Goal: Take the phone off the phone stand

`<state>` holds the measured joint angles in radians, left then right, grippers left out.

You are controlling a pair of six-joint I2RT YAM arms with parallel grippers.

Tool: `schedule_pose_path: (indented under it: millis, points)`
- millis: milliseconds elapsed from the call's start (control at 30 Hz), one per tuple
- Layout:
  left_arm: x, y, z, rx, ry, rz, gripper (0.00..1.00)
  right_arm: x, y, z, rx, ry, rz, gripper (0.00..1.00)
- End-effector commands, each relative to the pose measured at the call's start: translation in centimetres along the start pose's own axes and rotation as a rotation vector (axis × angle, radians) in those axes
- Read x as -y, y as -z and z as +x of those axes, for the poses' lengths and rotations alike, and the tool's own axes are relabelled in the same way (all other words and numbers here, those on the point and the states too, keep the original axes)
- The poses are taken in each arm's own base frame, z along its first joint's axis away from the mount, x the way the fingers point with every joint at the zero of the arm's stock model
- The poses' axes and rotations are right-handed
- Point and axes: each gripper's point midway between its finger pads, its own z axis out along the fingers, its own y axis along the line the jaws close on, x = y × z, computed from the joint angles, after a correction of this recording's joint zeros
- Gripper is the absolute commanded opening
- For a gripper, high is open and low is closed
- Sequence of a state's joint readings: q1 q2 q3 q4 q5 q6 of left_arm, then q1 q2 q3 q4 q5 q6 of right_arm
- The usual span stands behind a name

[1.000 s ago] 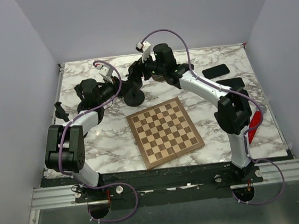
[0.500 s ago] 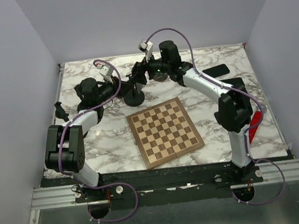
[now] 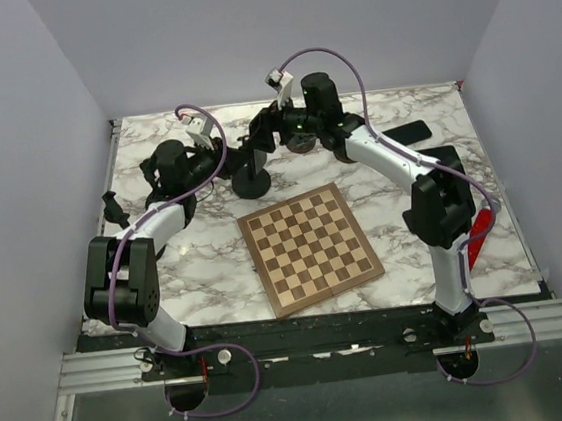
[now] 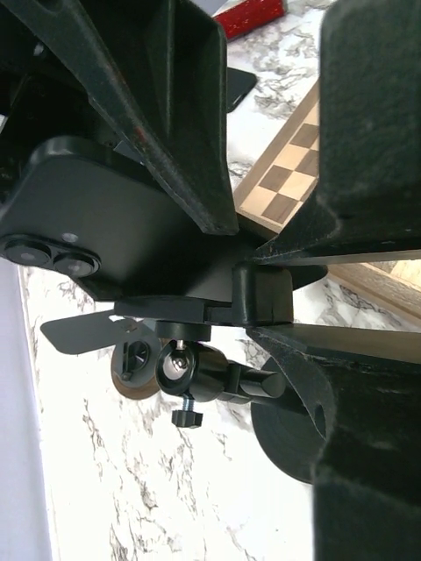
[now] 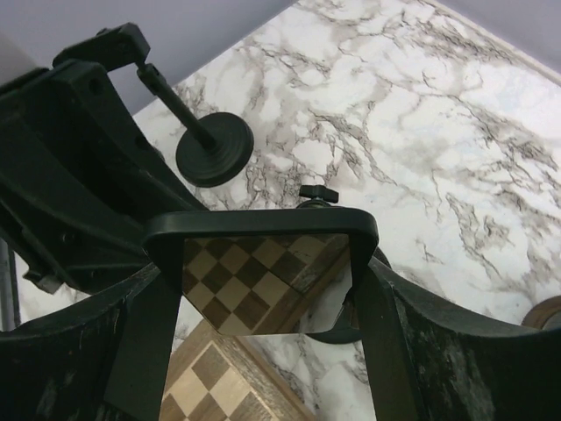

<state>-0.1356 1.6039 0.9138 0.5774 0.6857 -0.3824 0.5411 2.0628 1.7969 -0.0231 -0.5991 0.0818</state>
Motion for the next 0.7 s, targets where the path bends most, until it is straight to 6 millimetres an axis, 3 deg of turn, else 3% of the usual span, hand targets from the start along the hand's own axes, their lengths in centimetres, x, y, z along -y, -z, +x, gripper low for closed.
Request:
schedule_pose_path:
  millis: [0, 233, 333, 433, 567, 667]
  points:
    - [-4.8, 0.6, -2.7, 0.121, -0.008, -0.296, 0.00, -1.4, 4.3, -6.8, 0.127, -0.143, 0.072, 0.01]
    - [-5.6, -0.4, -4.2, 0.156, -0.058, -0.325, 0.00, -4.7, 6.6, -8.5, 0.102, -0.323, 0.017, 0.01]
    - [-6.2, -0.6, -4.2, 0.130, -0.082, -0.343, 0.00, -1.9, 9.1, -8.7, 0.116, -0.375, 0.194, 0.01]
    - [-6.8, -0.3, -4.5, 0.128, -0.096, -0.367, 0.00, 2.4, 13.6, -8.6, 0.167, -0.471, 0.409, 0.01]
    - [-7.8, 0.1, -4.4, 0.114, -0.065, -0.394, 0.00, 6.8, 19.5, -6.7, 0.198, -0.559, 0.614, 0.01]
    - [-8.5, 0.4, -4.0, 0.087, -0.029, -0.424, 0.14, 9.4, 23.5, -5.2, 0.222, -0.602, 0.734, 0.00]
